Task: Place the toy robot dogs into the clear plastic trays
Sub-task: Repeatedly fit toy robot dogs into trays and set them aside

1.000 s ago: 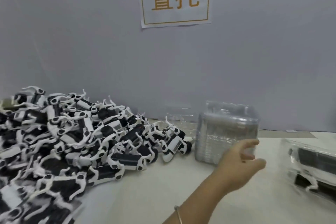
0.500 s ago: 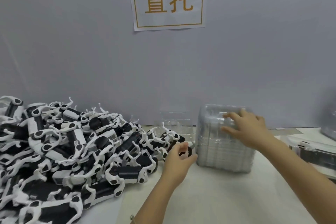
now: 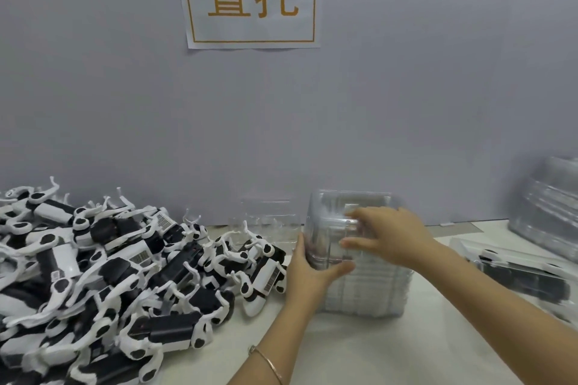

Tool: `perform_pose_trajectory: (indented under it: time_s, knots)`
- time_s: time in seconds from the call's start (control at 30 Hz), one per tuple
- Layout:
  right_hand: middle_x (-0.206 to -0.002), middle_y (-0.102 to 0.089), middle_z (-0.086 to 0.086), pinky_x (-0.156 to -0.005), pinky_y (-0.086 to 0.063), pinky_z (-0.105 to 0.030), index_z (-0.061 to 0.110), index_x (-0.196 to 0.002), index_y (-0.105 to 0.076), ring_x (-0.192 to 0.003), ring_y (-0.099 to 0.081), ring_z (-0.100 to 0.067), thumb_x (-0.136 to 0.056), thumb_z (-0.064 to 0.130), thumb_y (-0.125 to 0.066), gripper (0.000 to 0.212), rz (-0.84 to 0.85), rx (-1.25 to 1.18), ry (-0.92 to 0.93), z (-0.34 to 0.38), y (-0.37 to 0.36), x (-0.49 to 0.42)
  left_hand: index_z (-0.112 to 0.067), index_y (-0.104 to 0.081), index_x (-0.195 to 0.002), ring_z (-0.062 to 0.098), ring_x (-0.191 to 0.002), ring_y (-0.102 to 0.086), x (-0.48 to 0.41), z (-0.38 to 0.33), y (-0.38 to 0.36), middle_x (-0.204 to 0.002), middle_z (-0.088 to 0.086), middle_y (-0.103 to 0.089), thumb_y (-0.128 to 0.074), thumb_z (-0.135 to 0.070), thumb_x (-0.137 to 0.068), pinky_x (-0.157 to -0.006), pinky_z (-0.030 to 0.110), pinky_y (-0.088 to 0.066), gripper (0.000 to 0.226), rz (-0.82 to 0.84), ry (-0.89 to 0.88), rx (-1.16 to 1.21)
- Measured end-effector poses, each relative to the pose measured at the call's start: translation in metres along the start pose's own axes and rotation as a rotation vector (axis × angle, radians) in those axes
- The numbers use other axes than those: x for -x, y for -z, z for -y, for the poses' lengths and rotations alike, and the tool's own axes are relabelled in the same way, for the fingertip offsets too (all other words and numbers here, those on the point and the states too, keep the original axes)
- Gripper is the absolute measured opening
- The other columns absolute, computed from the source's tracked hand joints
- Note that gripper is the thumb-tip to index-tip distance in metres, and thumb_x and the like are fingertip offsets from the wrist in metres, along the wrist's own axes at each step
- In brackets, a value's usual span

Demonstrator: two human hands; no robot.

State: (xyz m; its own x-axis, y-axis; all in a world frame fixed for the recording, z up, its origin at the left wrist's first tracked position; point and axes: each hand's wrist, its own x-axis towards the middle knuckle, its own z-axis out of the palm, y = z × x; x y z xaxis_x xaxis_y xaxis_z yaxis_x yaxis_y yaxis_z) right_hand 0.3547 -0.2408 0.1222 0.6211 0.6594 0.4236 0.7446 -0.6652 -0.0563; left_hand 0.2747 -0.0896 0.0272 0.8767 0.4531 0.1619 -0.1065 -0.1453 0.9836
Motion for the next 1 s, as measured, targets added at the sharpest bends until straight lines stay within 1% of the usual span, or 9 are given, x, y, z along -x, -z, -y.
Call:
perform_pose_trajectory:
  time_s: [0.13,0.33,0.47,0.57,0.67,0.77,0.83,0.9,1.0]
  knots:
    - [-0.079,-0.055,0.022,-0.058,-0.029,-0.019,0.034,-0.109,-0.067,-0.075,-0.048,0.002,-0.082,0.070,-0.050,0.049,-0.204,-0.026,0.037,-0.003,-0.008,-0.003,-0.029,-0.037,-0.148,0.010,-0.116,-0.062,-0.001,0.013,-0.007,-0.128,-0.008,-0.063,-0.094,-0.056,-0.043,-0.102,0.037,-0.049,0.123,-0.054,-0.026,0.081]
    - [-0.080,-0.068,0.019,-0.057,-0.029,-0.012,0.033,-0.096,-0.075,-0.070,-0.055,0.000,-0.075,0.072,-0.051,0.050,-0.319,-0.178,0.013,-0.004,-0.003,-0.005,-0.029,-0.032,-0.151,0.004,-0.122,-0.056,0.000,0.014,-0.011,-0.134,-0.011,-0.059,-0.090,-0.062,-0.047,-0.106,0.029,-0.045,0.124,-0.083,-0.039,0.074]
    - [-0.080,-0.065,0.019,-0.063,-0.040,-0.022,0.037,-0.095,-0.073,-0.075,-0.057,-0.004,-0.075,0.071,-0.053,0.044,-0.353,-0.271,-0.142,-0.009,0.026,-0.021,-0.026,-0.025,-0.154,0.009,-0.123,-0.056,-0.001,0.014,-0.010,-0.134,-0.003,-0.060,-0.091,-0.052,-0.052,-0.109,0.032,-0.042,0.124,-0.060,-0.001,0.057]
    - [-0.084,-0.068,0.014,-0.072,-0.050,-0.032,0.040,-0.098,-0.067,-0.073,-0.060,-0.004,-0.074,0.074,-0.053,0.044,-0.572,-0.558,-0.139,-0.008,0.075,-0.026,-0.027,-0.021,-0.154,0.008,-0.125,-0.051,0.002,0.006,-0.007,-0.139,-0.011,-0.052,-0.089,-0.053,-0.051,-0.104,0.021,-0.038,0.126,-0.038,0.018,0.000]
    - [-0.083,-0.062,0.026,-0.069,-0.046,-0.018,0.039,-0.105,-0.063,-0.069,-0.058,0.003,-0.082,0.067,-0.058,0.037,-0.726,-0.537,0.030,0.011,0.099,0.000,-0.026,-0.028,-0.152,0.002,-0.123,-0.048,0.006,-0.005,0.010,-0.128,-0.024,-0.049,-0.090,-0.044,-0.058,-0.099,0.017,-0.039,0.114,0.024,0.047,-0.055]
    - [-0.083,-0.066,0.015,-0.069,-0.043,-0.022,0.023,-0.105,-0.071,-0.073,-0.060,-0.004,-0.089,0.053,-0.057,0.036,-0.725,-0.328,0.256,0.030,0.074,0.050,-0.023,-0.051,-0.139,0.007,-0.117,-0.055,0.016,-0.008,0.050,-0.117,-0.017,-0.056,-0.081,-0.026,-0.078,-0.089,0.013,-0.042,0.068,-0.137,-0.066,-0.299]
    - [-0.080,-0.070,0.008,-0.067,-0.040,-0.027,0.019,-0.098,-0.075,-0.072,-0.061,-0.010,-0.091,0.051,-0.057,0.037,-0.692,-0.216,0.351,0.042,0.038,0.085,-0.023,-0.060,-0.131,0.011,-0.113,-0.056,0.024,-0.007,0.085,-0.117,-0.010,-0.061,-0.073,-0.020,-0.084,-0.094,0.024,-0.045,0.049,-0.292,-0.191,-0.519]
    - [-0.078,-0.071,0.008,-0.065,-0.041,-0.029,0.021,-0.092,-0.078,-0.066,-0.065,-0.015,-0.089,0.052,-0.060,0.036,-0.627,-0.148,0.418,0.053,0.002,0.111,-0.026,-0.058,-0.132,0.017,-0.112,-0.056,0.030,-0.006,0.116,-0.122,-0.005,-0.061,-0.070,-0.024,-0.084,-0.100,0.038,-0.044,0.049,-0.305,-0.185,-0.732]
    - [-0.075,-0.069,0.013,-0.065,-0.042,-0.026,0.027,-0.084,-0.080,-0.062,-0.065,-0.010,-0.085,0.057,-0.062,0.034,-0.532,-0.099,0.532,0.074,-0.044,0.134,-0.029,-0.045,-0.143,0.018,-0.120,-0.052,0.038,-0.002,0.147,-0.132,-0.007,-0.056,-0.068,-0.050,-0.078,-0.105,0.034,-0.037,0.072,-0.097,-0.039,-1.157]
